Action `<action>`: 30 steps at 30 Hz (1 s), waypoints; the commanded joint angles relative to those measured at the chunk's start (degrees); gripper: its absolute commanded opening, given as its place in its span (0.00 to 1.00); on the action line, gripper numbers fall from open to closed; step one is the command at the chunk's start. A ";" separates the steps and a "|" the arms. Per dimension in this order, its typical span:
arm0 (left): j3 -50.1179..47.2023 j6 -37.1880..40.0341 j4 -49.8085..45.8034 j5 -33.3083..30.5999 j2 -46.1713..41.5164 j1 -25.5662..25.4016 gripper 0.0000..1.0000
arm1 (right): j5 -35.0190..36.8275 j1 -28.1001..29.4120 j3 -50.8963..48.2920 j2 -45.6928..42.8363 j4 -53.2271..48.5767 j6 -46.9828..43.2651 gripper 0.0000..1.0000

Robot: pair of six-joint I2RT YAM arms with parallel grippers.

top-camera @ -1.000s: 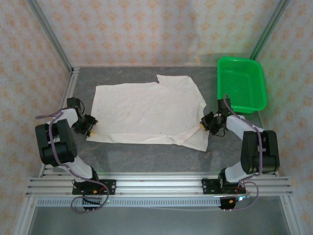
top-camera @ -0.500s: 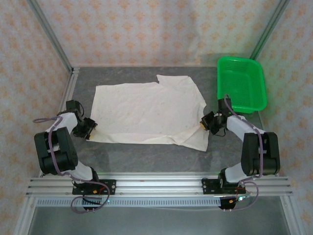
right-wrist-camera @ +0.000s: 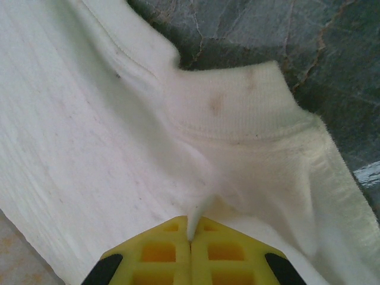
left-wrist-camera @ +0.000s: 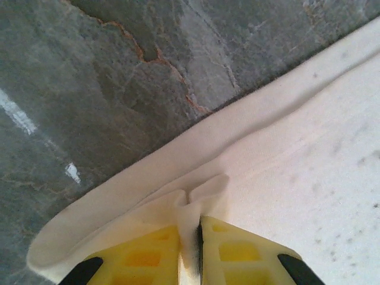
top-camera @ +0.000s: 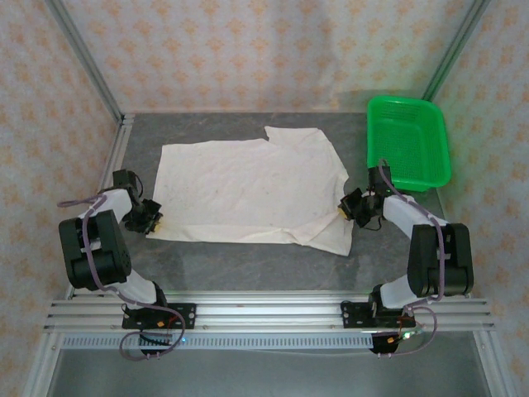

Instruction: Fold and stack the t-shirts

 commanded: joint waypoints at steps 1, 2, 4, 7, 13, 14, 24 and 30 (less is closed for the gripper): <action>2.37 2.32 -4.30 -2.17 -3.82 0.27 0.14 | 0.36 0.41 1.53 -0.82 -0.02 0.31 0.00; 2.59 2.69 -4.93 -2.08 -4.36 0.27 0.14 | 0.24 0.35 1.86 -1.01 -0.18 0.33 0.00; 2.56 2.92 -5.44 -1.71 -5.42 0.32 0.14 | 0.04 0.35 2.32 -1.65 -0.49 0.55 0.00; 2.18 2.84 -5.68 -1.36 -7.05 0.27 0.13 | -0.04 0.38 3.10 -2.56 -1.12 0.68 0.00; 2.63 2.50 -5.75 -0.05 -8.36 0.23 0.02 | -0.37 0.36 4.44 -3.86 -2.46 0.63 0.00; 2.99 2.33 -5.86 -0.11 -8.81 0.27 0.02 | -0.41 0.35 4.68 -4.23 -2.62 0.74 0.00; 8.21 2.13 -7.07 -0.49 -10.63 0.27 0.00 | -0.78 0.35 10.37 -3.94 -5.72 -0.20 0.00; 9.77 1.63 -5.59 0.15 -8.63 0.19 0.00 | -0.84 0.36 12.73 -1.65 -6.09 -0.84 0.00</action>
